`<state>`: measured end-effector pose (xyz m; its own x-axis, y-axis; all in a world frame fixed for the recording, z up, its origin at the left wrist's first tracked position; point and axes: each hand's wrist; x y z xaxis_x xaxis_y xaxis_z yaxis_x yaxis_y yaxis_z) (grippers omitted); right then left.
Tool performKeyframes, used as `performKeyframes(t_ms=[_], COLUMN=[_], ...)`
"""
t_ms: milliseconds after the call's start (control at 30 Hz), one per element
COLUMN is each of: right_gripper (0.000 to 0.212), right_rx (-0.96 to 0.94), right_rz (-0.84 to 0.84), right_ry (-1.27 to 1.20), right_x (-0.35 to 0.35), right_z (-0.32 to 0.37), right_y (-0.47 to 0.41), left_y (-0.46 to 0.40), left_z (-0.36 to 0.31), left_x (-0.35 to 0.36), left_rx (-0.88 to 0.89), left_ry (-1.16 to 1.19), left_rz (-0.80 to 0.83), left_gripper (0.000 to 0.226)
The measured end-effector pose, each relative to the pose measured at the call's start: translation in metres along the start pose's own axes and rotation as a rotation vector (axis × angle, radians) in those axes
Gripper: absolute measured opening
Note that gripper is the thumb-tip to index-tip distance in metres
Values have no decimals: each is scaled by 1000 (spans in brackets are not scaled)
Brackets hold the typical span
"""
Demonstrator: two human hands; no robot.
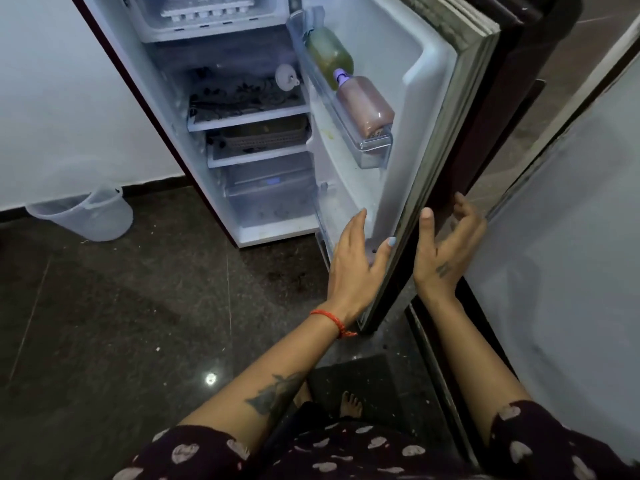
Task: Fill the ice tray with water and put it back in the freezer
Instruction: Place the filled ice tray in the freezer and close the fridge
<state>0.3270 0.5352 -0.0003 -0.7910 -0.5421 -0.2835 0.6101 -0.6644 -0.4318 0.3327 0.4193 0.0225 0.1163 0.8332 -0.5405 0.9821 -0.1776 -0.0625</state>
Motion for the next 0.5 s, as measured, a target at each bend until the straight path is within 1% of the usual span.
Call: performKeyframes(t_ms=[133, 233, 300, 367, 500], right_gripper=[62, 65, 56, 48, 39], right_rx=[79, 122, 116, 110, 91], right_rz=[-22, 47, 80, 53, 5], right_ry=[-55, -101, -68, -53, -44], right_x=[-3, -3, -1, 1, 7], right_z=[-5, -7, -6, -4, 0], right_y=[-24, -40, -43, -42, -36], left_y=[-7, -11, -13, -16, -18], left_z=[-10, -16, -18, -19, -19], left_x=[14, 21, 25, 26, 25], left_rx=[10, 7, 9, 6, 3], left_ry=[-4, 6, 12, 16, 20], left_rz=[34, 49, 44, 29, -5], left_gripper=[65, 66, 65, 64, 62])
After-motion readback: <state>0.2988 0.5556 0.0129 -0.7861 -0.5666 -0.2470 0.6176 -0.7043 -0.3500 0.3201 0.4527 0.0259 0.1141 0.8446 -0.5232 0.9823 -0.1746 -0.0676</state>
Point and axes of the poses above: each hand's wrist, its own y-axis away from the middle knuckle, its own x-axis out of the palm, z = x × y
